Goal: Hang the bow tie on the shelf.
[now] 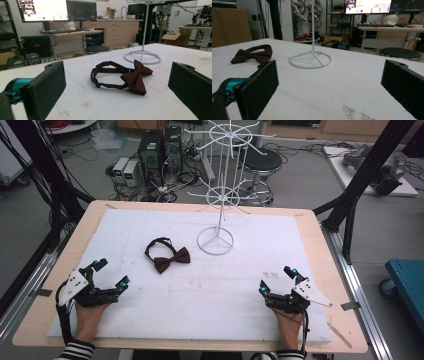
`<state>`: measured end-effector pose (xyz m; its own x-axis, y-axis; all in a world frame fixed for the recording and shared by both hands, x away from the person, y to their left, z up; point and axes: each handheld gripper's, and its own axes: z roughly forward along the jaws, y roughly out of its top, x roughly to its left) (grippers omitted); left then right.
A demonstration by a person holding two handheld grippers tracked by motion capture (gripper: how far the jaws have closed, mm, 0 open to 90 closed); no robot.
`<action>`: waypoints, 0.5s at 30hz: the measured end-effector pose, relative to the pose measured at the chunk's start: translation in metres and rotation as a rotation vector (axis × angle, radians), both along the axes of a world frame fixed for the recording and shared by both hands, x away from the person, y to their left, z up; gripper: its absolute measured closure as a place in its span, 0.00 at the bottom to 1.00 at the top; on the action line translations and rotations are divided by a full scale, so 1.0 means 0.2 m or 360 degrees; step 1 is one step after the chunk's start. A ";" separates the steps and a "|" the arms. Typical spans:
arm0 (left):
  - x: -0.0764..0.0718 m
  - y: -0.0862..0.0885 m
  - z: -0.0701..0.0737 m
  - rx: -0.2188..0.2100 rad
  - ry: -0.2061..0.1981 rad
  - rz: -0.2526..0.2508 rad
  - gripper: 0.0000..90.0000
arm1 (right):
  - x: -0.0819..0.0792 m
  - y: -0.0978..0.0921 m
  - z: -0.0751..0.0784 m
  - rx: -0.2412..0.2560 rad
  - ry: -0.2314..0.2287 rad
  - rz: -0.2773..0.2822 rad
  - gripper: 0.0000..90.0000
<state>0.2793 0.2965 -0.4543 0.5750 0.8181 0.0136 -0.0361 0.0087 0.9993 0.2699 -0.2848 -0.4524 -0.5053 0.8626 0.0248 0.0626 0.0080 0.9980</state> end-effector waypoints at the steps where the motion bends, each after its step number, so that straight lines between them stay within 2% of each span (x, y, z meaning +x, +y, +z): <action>1: 0.00 0.00 0.00 -0.0001 0.0001 0.0000 0.02 | 0.00 0.00 0.00 0.0001 0.0001 0.0001 0.01; 3: 0.00 0.00 0.00 -0.0008 0.0005 -0.0001 0.02 | 0.00 0.00 0.00 0.0002 0.0001 0.0001 0.01; 6: 0.00 0.00 0.00 -0.0007 0.0003 -0.0001 0.02 | 0.00 0.01 0.00 -0.0039 -0.0019 -0.0004 0.01; 15: 0.00 0.00 0.00 -0.0017 0.0006 0.0005 0.02 | 0.00 0.01 0.00 -0.0024 -0.0014 -0.0012 0.01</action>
